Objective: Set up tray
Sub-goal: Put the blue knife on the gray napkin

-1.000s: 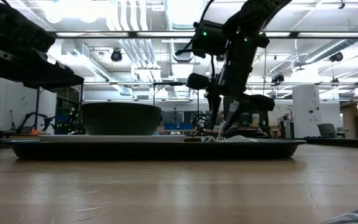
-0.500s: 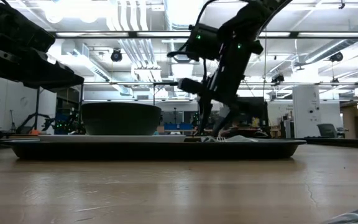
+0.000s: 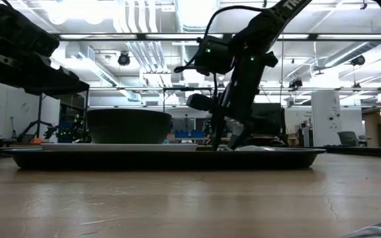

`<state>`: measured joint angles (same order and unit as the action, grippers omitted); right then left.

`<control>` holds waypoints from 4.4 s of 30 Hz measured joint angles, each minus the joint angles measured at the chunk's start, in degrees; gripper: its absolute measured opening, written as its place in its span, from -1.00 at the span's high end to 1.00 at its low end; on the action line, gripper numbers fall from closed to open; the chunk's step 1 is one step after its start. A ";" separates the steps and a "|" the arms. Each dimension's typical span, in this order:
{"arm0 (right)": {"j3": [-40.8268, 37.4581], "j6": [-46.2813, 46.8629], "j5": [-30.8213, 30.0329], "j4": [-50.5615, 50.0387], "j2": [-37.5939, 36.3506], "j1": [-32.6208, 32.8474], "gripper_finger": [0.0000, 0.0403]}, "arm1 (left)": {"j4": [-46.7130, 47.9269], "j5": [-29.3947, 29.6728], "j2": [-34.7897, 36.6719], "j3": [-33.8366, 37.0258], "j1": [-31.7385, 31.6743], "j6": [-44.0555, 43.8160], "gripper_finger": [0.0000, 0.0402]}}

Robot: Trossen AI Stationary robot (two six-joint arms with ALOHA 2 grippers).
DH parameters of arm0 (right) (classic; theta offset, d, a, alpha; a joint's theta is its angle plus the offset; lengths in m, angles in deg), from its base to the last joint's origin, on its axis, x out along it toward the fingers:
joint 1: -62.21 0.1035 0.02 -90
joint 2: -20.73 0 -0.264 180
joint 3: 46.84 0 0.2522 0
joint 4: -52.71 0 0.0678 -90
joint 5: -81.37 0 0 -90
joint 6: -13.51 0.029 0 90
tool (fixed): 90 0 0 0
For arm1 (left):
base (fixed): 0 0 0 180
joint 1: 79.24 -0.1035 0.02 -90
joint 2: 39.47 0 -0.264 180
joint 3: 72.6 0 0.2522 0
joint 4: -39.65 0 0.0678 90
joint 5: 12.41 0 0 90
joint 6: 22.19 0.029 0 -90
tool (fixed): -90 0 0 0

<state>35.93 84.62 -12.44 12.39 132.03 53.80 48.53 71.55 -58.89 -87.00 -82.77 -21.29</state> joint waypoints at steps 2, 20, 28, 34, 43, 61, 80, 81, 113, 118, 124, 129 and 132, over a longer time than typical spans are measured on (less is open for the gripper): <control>-0.16 -0.66 -1.49 -0.34 -1.27 -0.04 0.42 | 0.00 0.02 -0.02 0.00 0.00 0.02 0.48; -0.02 -9.93 -7.41 -0.27 -11.77 6.83 0.50 | -0.01 0.01 -0.02 0.02 0.00 0.00 0.48; -0.02 -13.28 -6.40 -0.55 -12.21 12.64 0.56 | -0.02 0.00 -0.02 0.02 0.00 0.00 0.48; -0.03 -14.56 -6.37 -0.62 -12.08 17.12 0.58 | -0.02 0.00 -0.02 0.02 0.00 0.02 0.48; -0.03 -16.10 1.84 -0.14 -12.06 22.59 0.51 | 0.00 0.00 -0.02 0.02 0.00 0.02 0.48; -0.01 -39.55 11.94 -1.49 -12.03 27.13 -0.01 | -0.01 0.02 -0.02 0.02 0.01 0.00 0.48; -0.18 -44.31 8.00 -19.75 -12.01 40.53 -0.01 | -0.02 0.00 -0.02 0.02 0.02 0.00 0.48; -0.25 -44.16 7.36 -19.55 -12.01 40.93 -0.01 | 0.00 0.00 -0.02 0.02 0.01 0.00 0.48; -3.03 -39.41 3.58 -14.44 -4.18 49.50 -0.01 | 0.00 0.00 -0.33 0.02 0.02 0.01 0.48; -3.03 -39.57 3.61 -13.88 -4.17 49.42 -0.01 | -0.01 0.00 -0.33 0.02 0.02 0.00 0.48; -3.74 -39.59 3.89 -13.77 -4.17 49.39 0.01 | 0.00 0.01 -0.33 0.02 0.01 0.00 0.48; -4.86 -39.27 5.17 -13.00 -4.25 49.39 0.12 | -0.02 0.00 -0.33 0.02 0.02 0.00 0.48; -5.62 -38.09 5.28 -12.57 -4.43 49.38 0.20 | -0.01 0.01 -0.33 0.02 0.01 0.01 0.48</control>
<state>30.30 46.53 -7.16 -0.19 127.60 103.18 48.52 71.56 -59.22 -86.99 -82.76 -21.27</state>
